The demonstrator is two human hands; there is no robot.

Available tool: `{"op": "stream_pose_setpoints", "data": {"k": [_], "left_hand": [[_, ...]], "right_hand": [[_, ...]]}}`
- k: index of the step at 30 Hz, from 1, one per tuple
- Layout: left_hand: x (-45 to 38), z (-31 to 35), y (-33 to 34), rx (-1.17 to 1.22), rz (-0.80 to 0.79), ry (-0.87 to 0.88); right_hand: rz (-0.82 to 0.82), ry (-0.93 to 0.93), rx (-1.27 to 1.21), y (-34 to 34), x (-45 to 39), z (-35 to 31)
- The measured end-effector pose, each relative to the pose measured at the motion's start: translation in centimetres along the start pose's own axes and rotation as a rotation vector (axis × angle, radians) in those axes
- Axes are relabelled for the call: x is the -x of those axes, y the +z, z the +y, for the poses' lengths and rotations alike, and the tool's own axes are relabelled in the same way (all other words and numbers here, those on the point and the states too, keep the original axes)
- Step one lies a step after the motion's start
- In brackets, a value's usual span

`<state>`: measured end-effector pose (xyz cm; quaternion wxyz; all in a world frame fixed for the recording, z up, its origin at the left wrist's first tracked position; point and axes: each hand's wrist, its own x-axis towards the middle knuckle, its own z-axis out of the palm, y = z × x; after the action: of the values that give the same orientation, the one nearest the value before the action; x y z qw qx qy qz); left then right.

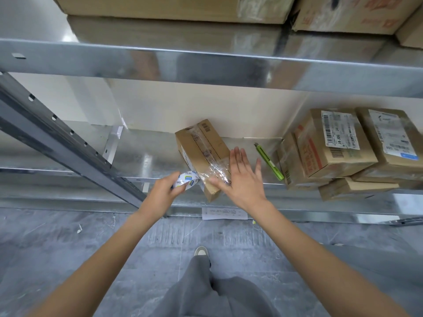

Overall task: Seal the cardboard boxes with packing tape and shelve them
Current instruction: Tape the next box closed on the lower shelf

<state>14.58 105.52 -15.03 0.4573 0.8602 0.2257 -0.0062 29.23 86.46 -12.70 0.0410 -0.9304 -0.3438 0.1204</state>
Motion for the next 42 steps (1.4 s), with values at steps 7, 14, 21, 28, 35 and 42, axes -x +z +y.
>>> {"op": "stream_pose_setpoints", "data": {"k": [7,14,21,28,35,42], "left_hand": [[-0.2,-0.3,-0.2,-0.001,-0.026,-0.010],[-0.6,-0.3,-0.3,0.031,-0.033,-0.013],[-0.6,-0.1,-0.2,0.033,-0.034,0.005],[-0.1,0.5,-0.3,0.044,-0.031,0.009],[0.0,0.9,-0.3,0.052,-0.034,-0.001],[-0.1,1.5,-0.5,0.072,-0.017,-0.023]], "right_hand": [[-0.003,-0.007,0.041,0.0,0.2,-0.7],[0.099,-0.057,0.011,1.6,0.2,-1.8],[0.229,-0.069,0.004,3.3,0.4,-2.8],[0.340,-0.148,0.036,4.0,0.8,-3.8],[0.322,-0.253,0.085,4.6,1.3,-3.9],[0.270,-0.211,0.158,4.7,1.5,-4.3]]}}
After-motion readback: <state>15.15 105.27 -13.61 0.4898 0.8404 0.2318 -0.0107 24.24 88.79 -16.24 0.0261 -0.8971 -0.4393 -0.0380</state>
